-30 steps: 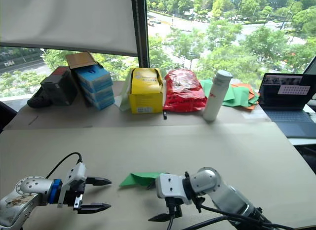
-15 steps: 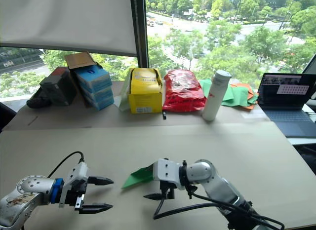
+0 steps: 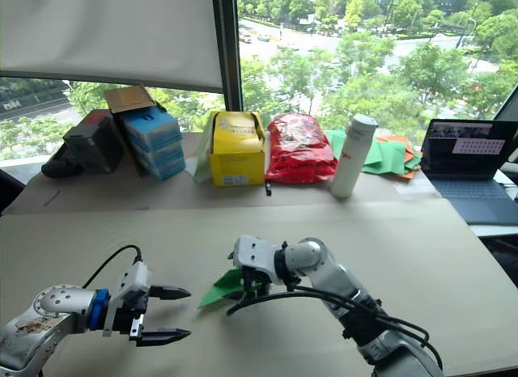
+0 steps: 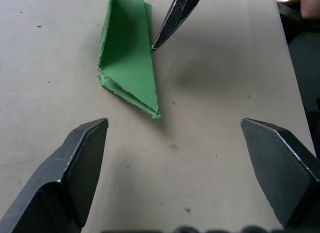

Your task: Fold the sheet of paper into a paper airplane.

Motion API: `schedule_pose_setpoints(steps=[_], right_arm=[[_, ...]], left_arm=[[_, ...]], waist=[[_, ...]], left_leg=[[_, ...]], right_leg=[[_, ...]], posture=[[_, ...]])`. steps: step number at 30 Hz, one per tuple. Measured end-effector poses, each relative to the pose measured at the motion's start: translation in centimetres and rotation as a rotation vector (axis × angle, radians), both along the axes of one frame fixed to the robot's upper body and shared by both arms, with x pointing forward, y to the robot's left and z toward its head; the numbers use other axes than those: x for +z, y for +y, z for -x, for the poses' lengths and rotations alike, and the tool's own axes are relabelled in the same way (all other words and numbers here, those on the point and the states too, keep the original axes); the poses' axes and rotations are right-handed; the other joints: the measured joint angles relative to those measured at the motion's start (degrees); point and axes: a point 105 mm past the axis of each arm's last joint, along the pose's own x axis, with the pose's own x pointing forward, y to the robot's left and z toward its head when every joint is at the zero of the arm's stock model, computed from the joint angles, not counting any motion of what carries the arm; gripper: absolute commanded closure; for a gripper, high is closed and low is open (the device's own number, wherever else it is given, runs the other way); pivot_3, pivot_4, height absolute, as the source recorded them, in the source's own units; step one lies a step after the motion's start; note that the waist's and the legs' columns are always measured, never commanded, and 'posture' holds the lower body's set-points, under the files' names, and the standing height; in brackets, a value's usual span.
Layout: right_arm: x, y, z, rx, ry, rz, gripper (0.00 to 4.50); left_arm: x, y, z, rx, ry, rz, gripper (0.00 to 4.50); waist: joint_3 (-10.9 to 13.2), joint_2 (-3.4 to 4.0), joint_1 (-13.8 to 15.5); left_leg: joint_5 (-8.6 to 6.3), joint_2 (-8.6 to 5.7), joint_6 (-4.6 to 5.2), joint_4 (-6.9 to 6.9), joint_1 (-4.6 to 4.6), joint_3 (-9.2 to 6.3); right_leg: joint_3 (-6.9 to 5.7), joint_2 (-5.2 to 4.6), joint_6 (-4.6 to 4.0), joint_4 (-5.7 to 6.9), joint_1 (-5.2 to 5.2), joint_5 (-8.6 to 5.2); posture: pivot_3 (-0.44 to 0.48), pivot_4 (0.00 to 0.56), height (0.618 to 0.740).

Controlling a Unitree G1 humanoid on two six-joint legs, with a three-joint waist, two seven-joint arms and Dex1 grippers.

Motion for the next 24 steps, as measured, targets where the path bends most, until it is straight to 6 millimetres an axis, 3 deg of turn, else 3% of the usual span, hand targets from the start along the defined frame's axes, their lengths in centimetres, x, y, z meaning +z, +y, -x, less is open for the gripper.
schedule_pose_setpoints(steps=[10,15,19,24], right_arm=[[-0.2,0.7,-1.8,-0.031,0.030,0.007,0.00],[1.6,-0.2,-2.1,-0.028,-0.031,-0.026,0.00],[3.8,-2.1,-0.5,0.017,-0.069,-0.089,0.00],[3.1,-3.2,2.1,0.100,-0.046,-0.055,0.00]], left_arm=[[3.0,-2.3,-0.9,-0.004,-0.021,0.024,0.01],[3.9,-3.1,-0.8,0.001,-0.010,0.030,0.01],[4.2,-3.3,-0.8,0.010,0.007,0.025,0.01],[4.8,-3.6,-0.7,0.004,0.007,0.023,0.01]], waist=[[0.00,0.00,-0.57],[0.01,0.01,-0.57],[0.01,0.01,-0.32],[0.01,0.00,-0.51]], left_leg=[[0.05,-0.01,-0.09,-0.01,-0.01,0.00],[0.08,0.00,-0.14,-0.01,-0.02,-0.01],[0.06,0.00,-0.11,-0.01,-0.02,-0.06],[0.06,0.01,-0.11,-0.01,0.04,-0.02]], right_leg=[[0.05,0.04,0.00,0.07,-0.03,0.00],[0.08,0.08,0.00,0.07,-0.05,0.00],[0.14,0.05,0.00,0.01,0.00,0.00],[0.39,0.08,0.00,0.03,0.01,0.00]], posture=[[0.000,0.150,0.740],[0.000,0.150,0.740],[0.000,0.150,0.740],[0.000,0.150,0.740]])
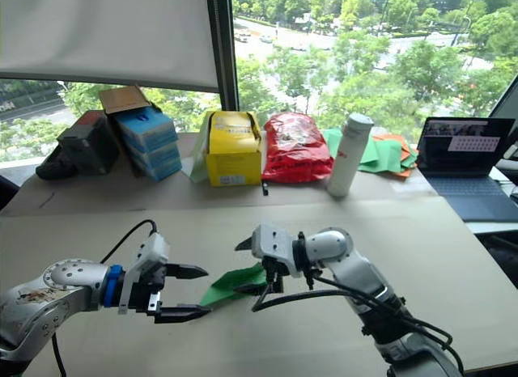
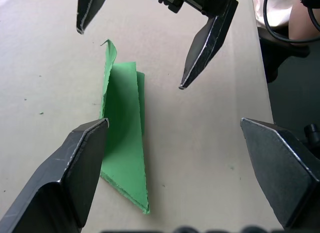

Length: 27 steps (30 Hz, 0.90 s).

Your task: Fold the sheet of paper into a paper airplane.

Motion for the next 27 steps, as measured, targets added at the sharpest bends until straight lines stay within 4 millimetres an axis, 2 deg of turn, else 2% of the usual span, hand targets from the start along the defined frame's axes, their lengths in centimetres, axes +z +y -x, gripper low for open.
schedule_pose_setpoints(steps=[3,8,11,14,24,27], right_arm=[[-1.2,-0.4,0.7,0.019,0.004,0.034,0.00],[-2.9,0.7,1.6,0.066,-0.030,0.059,0.00],[-3.2,0.7,1.3,0.054,-0.046,0.054,0.00],[-3.5,0.5,1.1,0.048,-0.055,0.065,0.00],[-3.6,0.4,1.4,0.080,-0.052,0.070,0.00],[-4.5,1.0,0.3,0.029,-0.017,0.058,0.00]], left_arm=[[0.1,0.0,0.1,-0.003,0.009,0.002,0.01],[-0.2,0.9,0.1,0.077,-0.015,0.021,0.01],[-0.7,1.4,0.3,0.154,-0.074,0.078,0.01],[-1.7,2.3,1.3,0.195,-0.119,0.061,0.01],[-1.6,2.6,1.7,0.214,-0.145,0.067,0.01],[-1.6,2.7,1.9,0.211,-0.135,0.069,0.01]], waist=[[0.00,0.00,-0.10],[0.00,0.00,-0.20],[0.01,-0.03,-0.08],[0.01,-0.03,-0.01],[0.01,-0.03,0.44],[0.01,-0.03,0.13]], left_leg=[[-0.01,0.01,0.02,-0.01,0.05,0.01],[0.06,0.01,-0.09,-0.03,0.08,0.07],[0.04,0.01,-0.07,-0.03,0.08,0.08],[0.04,0.02,-0.09,-0.04,0.07,0.06],[0.00,0.02,-0.03,-0.07,0.12,0.00],[0.03,0.02,-0.08,-0.09,0.14,0.02]], right_leg=[[0.06,0.04,-0.01,0.03,0.00,-0.01],[0.16,0.05,-0.03,0.06,-0.03,-0.02],[0.16,-0.04,-0.03,0.01,-0.01,-0.02],[0.16,-0.29,-0.04,0.00,-0.03,-0.02],[0.09,-0.43,-0.11,0.00,0.00,0.03],[0.11,-0.40,-0.13,0.01,0.01,0.04]], posture=[[0.000,0.150,0.740],[0.000,0.150,0.740],[0.000,0.150,0.740],[0.000,0.150,0.740],[0.000,0.150,0.740],[0.000,0.150,0.740]])
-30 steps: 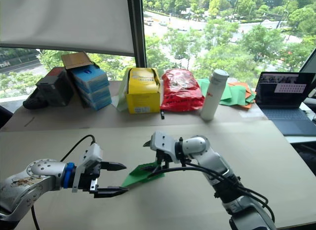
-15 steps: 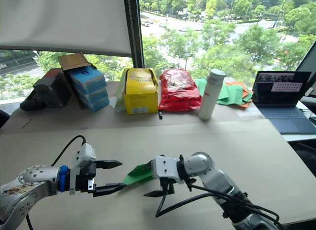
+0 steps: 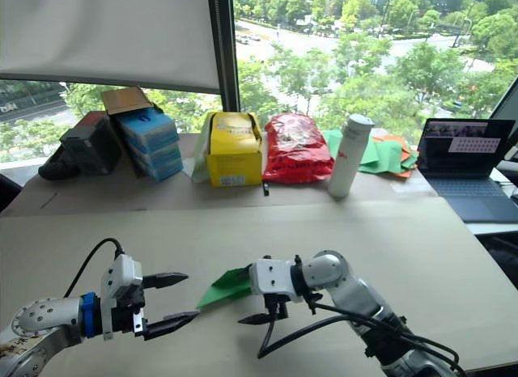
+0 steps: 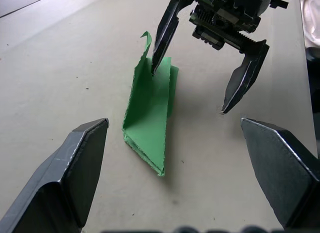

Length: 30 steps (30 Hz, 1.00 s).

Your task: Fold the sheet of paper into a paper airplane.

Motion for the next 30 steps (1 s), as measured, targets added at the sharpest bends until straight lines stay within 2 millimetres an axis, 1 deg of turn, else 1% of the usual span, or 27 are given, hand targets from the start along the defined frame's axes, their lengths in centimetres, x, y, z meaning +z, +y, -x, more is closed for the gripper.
schedule_pose_setpoints(steps=[2,9,11,19,23,27,30], right_arm=[[-0.3,0.4,-0.6,-0.015,0.018,-0.004,0.00],[1.4,2.8,-3.4,-0.026,0.028,-0.036,0.00],[1.6,3.1,-4.0,-0.035,0.041,-0.029,0.00],[1.3,3.4,-5.7,-0.069,0.100,0.006,0.00],[1.8,3.7,-6.2,-0.070,0.095,0.005,0.00],[2.8,3.8,-7.3,-0.101,0.067,-0.005,0.00],[3.4,3.8,-7.6,-0.104,0.051,-0.012,0.00]], left_arm=[[0.0,0.0,0.1,-0.002,0.002,0.003,0.01],[-0.5,0.1,1.0,-0.043,0.033,-0.001,0.01],[-0.7,0.1,1.2,-0.057,0.037,-0.013,0.01],[-1.1,0.4,1.4,-0.072,0.037,-0.020,0.01],[-1.3,0.3,1.6,-0.081,0.040,-0.019,0.01],[-1.6,0.3,1.7,-0.080,0.052,-0.014,0.01],[-1.7,0.3,1.7,-0.081,0.057,-0.012,0.01]], waist=[[0.00,0.00,-0.19],[0.01,0.02,-0.47],[0.01,0.03,-0.34],[0.02,0.04,-0.54],[0.02,0.05,-0.68],[0.03,0.06,-0.81],[0.03,0.07,-0.85]], left_leg=[[0.01,0.01,-0.02,-0.01,0.00,-0.01],[0.05,0.01,-0.08,-0.10,0.02,0.00],[0.05,0.00,-0.09,-0.13,0.02,-0.01],[0.08,-0.01,-0.15,-0.27,0.01,0.00],[0.11,0.00,-0.20,-0.38,0.02,0.00],[0.12,0.00,-0.22,-0.39,0.01,-0.01],[0.12,0.00,-0.22,-0.42,0.00,-0.01]], right_leg=[[0.00,0.03,0.00,0.01,-0.02,0.00],[0.01,0.10,-0.02,0.02,-0.04,0.00],[-0.01,0.08,-0.03,0.01,-0.05,0.00],[0.00,0.01,-0.06,-0.01,-0.10,0.00],[0.01,-0.01,-0.11,0.00,-0.17,0.00],[0.01,-0.03,-0.13,0.01,-0.21,0.02],[-0.02,-0.08,-0.13,0.01,-0.21,0.02]], posture=[[0.000,0.150,0.740],[0.000,0.150,0.740],[0.000,0.150,0.740],[0.000,0.150,0.740],[0.000,0.150,0.740],[0.000,0.150,0.740],[0.000,0.150,0.740]])
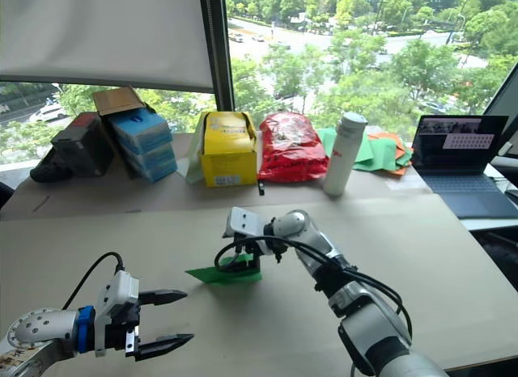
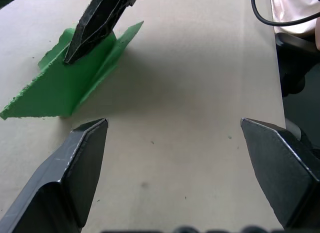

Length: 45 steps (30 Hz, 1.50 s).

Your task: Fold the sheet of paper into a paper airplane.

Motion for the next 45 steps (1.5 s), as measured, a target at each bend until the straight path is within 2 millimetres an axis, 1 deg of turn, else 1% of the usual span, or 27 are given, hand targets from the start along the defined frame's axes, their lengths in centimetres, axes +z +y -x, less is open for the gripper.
schedule_pose_setpoints(steps=[2,9,12,17,20,24,30,31,38,41,43,45], right_arm=[[0.0,-0.1,0.2,0.008,-0.004,0.000,0.00],[-0.1,-1.1,1.9,0.060,-0.029,0.005,0.00],[0.0,-1.5,2.1,0.063,-0.046,0.011,0.00],[-0.5,-1.8,2.2,0.053,-0.042,0.026,0.00],[-0.7,-1.8,2.1,0.049,-0.050,0.038,0.83],[-0.7,-1.6,2.2,0.053,-0.050,0.039,2.25],[-1.5,-1.5,2.8,0.068,-0.032,0.042,4.33],[-1.5,-1.5,2.9,0.071,-0.033,0.043,4.46],[-1.7,-1.3,3.5,0.090,-0.042,0.051,4.46],[-1.5,-1.5,3.8,0.065,-0.024,0.035,4.46],[-0.4,-1.9,3.5,0.019,-0.016,-0.007,4.46],[1.9,-2.7,2.8,-0.062,-0.037,-0.082,4.46]], left_arm=[[0.0,0.0,0.0,-0.001,0.002,0.001,0.01],[-0.1,0.0,-0.2,-0.002,0.001,-0.005,0.01],[-0.3,0.1,-0.3,0.002,0.002,-0.012,0.01],[-0.3,-0.1,-0.4,-0.005,0.000,-0.010,0.01],[-0.3,-0.1,-0.4,-0.001,0.000,-0.011,0.00],[-0.3,-0.1,-0.5,0.002,0.000,-0.012,0.00],[-0.3,-0.1,-0.5,0.004,0.002,-0.012,0.00],[-0.3,-0.1,-0.5,0.004,0.002,-0.012,0.00],[-0.3,-0.1,-0.4,0.004,0.004,-0.012,0.00],[-0.1,-0.3,-0.7,-0.002,-0.006,-0.006,0.00],[0.3,-0.6,-0.9,-0.007,-0.018,0.007,0.00],[0.7,-0.9,-1.2,-0.011,-0.029,0.020,0.00]], waist=[[0.00,0.01,0.06],[0.01,0.01,0.12],[0.01,0.02,0.12],[0.01,0.02,0.10],[0.01,0.01,0.14],[0.01,0.02,0.15],[0.01,0.02,0.18],[0.01,0.01,0.18],[0.01,0.01,0.17],[0.01,0.01,0.29],[0.01,0.02,0.39],[0.01,0.02,0.62]], left_leg=[[0.00,-0.01,0.01,0.00,-0.05,0.00],[-0.01,-0.01,0.03,0.00,-0.08,0.00],[-0.01,-0.01,0.02,-0.01,-0.05,0.00],[-0.01,0.00,0.02,-0.01,-0.06,0.00],[-0.01,-0.01,0.02,-0.01,-0.07,0.01],[-0.01,-0.01,0.02,-0.01,-0.07,0.00],[-0.01,-0.01,0.03,0.00,-0.07,0.00],[-0.01,-0.01,0.03,-0.01,-0.06,0.01],[-0.01,0.00,0.02,-0.01,-0.05,0.00],[-0.01,0.00,0.02,0.00,-0.08,0.00],[-0.01,-0.01,0.03,0.01,-0.10,0.00],[-0.02,-0.01,0.04,0.02,-0.10,-0.01]], right_leg=[[-0.02,-0.05,0.00,-0.01,-0.04,0.00],[-0.05,-0.10,0.00,-0.01,-0.06,0.00],[-0.05,-0.08,-0.01,0.00,-0.06,0.00],[-0.05,-0.08,-0.01,0.00,-0.07,-0.01],[-0.05,-0.09,-0.01,-0.01,-0.07,-0.01],[-0.05,-0.09,-0.01,0.00,-0.07,-0.01],[-0.05,-0.09,-0.01,-0.01,-0.06,-0.01],[-0.05,-0.09,-0.01,0.00,-0.06,-0.01],[-0.05,-0.08,-0.01,-0.01,-0.06,-0.01],[-0.05,-0.08,-0.02,0.00,-0.07,-0.01],[-0.05,-0.10,-0.01,0.00,-0.07,-0.01],[-0.08,-0.14,-0.01,-0.01,-0.06,-0.01]], posture=[[0.000,0.150,0.740],[0.000,0.150,0.740],[0.000,0.150,0.740],[0.000,0.150,0.740],[0.000,0.150,0.740],[0.000,0.150,0.740],[0.000,0.150,0.740],[0.000,0.150,0.740],[0.000,0.150,0.740],[0.000,0.150,0.740],[0.000,0.150,0.740],[0.000,0.150,0.740]])
